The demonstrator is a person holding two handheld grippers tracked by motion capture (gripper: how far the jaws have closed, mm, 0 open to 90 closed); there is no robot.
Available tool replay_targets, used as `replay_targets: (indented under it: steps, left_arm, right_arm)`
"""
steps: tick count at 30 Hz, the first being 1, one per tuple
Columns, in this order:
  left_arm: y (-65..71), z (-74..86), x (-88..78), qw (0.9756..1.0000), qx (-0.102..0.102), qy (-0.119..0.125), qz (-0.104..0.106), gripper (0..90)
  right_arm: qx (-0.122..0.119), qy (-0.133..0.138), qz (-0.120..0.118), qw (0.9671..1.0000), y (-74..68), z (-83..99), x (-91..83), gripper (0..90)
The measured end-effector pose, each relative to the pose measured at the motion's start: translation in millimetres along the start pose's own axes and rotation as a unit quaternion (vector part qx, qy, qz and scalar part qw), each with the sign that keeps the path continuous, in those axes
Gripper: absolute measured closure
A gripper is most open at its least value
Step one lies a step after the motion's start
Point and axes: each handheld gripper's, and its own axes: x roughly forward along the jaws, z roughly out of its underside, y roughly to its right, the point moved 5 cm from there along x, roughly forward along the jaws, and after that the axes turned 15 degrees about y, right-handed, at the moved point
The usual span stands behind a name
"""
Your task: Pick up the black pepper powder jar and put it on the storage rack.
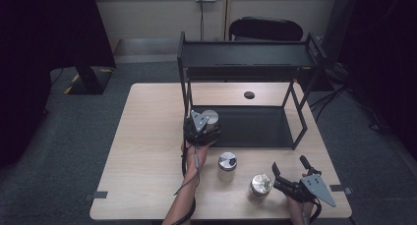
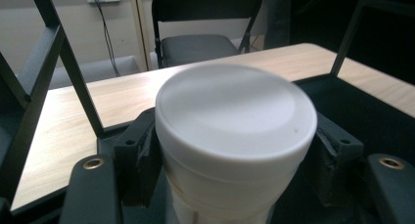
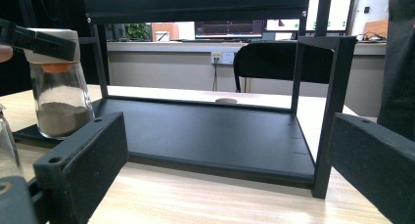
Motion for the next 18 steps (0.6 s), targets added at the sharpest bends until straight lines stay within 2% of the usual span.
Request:
replay_targets:
  steps: [6, 13, 18]
  left_arm:
    - [0.6, -2.5, -2.7, 0.9999, 0.003, 0.01, 0.0, 31.0]
    - [-1.4, -5.5, -3.8, 0.9999, 0.006, 0.01, 0.003, 30.6]
    - [-1.5, -7.1, -5.6, 0.9998, 0.003, 0.017, 0.005, 30.6]
  right_arm:
    - [0.0, 0.0, 0.001, 1.0, -0.2, 0.0, 0.0, 0.6]
    - [0.0, 0.0, 0.001, 1.0, -0.2, 0.0, 0.0, 0.6]
    - [0.0, 0.0, 0.001, 1.0, -0.2, 0.0, 0.0, 0.6]
